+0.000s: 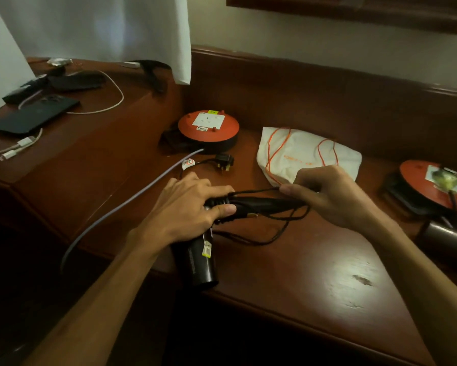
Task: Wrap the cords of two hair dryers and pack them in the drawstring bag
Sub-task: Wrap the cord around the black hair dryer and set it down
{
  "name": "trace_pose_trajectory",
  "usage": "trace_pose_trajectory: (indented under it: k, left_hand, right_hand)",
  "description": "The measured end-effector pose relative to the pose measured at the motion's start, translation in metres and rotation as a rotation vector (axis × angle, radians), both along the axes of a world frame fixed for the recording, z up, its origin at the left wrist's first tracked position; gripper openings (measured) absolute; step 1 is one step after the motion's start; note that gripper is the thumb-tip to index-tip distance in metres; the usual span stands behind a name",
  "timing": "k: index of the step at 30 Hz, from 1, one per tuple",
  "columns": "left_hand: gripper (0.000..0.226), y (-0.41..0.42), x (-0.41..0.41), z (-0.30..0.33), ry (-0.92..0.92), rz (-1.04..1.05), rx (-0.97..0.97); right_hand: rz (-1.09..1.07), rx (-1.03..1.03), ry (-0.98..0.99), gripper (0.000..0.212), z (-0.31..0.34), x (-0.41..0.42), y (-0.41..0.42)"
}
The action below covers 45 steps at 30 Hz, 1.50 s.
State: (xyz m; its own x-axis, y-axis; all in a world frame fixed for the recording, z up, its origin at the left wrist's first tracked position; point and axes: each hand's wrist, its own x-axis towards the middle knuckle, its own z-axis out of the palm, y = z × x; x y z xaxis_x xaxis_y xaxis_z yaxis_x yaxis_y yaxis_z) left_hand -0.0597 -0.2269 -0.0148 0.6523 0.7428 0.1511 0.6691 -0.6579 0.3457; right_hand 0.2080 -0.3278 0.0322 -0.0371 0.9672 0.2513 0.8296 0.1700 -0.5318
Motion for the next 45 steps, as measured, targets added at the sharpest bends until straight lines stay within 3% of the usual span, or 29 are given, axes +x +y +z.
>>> trace_pose_trajectory:
  k: [4, 8, 11, 18, 22, 24, 28, 31, 36, 41, 45]
  left_hand:
    - [0.044, 0.007, 0.0, 0.0, -0.093, 0.03, -0.05]
    - [0.042, 0.009, -0.007, -0.017, -0.212, 0.039, -0.211]
    - [0.033, 0.008, -0.008, -0.021, -0.253, 0.033, -0.23]
    - [0.043, -0.006, -0.014, -0.033, -0.422, 0.081, -0.173]
    - [0.044, -0.013, -0.019, -0.039, -0.493, 0.08, -0.115]
    - [0.044, -0.014, -0.021, -0.039, -0.469, 0.036, -0.112]
    - [0.051, -0.019, -0.016, -0.036, -0.327, -0.025, -0.07]
    - [0.057, -0.019, -0.017, -0.033, -0.225, -0.024, -0.042]
    - [0.052, -0.025, -0.009, -0.024, 0.011, -0.076, -0.019]
    - [0.076, -0.026, 0.001, -0.014, 0.139, -0.008, -0.054]
    - [0.062, -0.016, 0.008, -0.004, 0.255, -0.072, -0.106]
  right_hand:
    - [0.155, 0.027, 0.057, 0.015, -0.012, -0.034, -0.021]
    - [0.236, -0.021, 0.065, 0.014, -0.047, -0.055, -0.03]
    - [0.267, -0.074, -0.022, 0.013, -0.073, -0.053, -0.03]
    - [0.297, -0.057, -0.141, 0.058, -0.113, -0.045, -0.007]
    - [0.285, -0.017, 0.064, 0.054, -0.12, -0.046, 0.009]
    - [0.227, -0.085, 0.114, 0.037, -0.116, -0.042, 0.023]
    - [0.306, -0.221, -0.05, 0.01, -0.098, -0.039, 0.053]
    - [0.336, -0.311, -0.037, 0.023, -0.078, -0.039, 0.067]
    - [0.412, -0.455, -0.036, 0.026, -0.056, -0.043, 0.076]
    - [0.428, -0.447, -0.021, 0.027, -0.043, -0.053, 0.074]
    - [0.418, -0.441, -0.044, 0.021, -0.033, -0.057, 0.064]
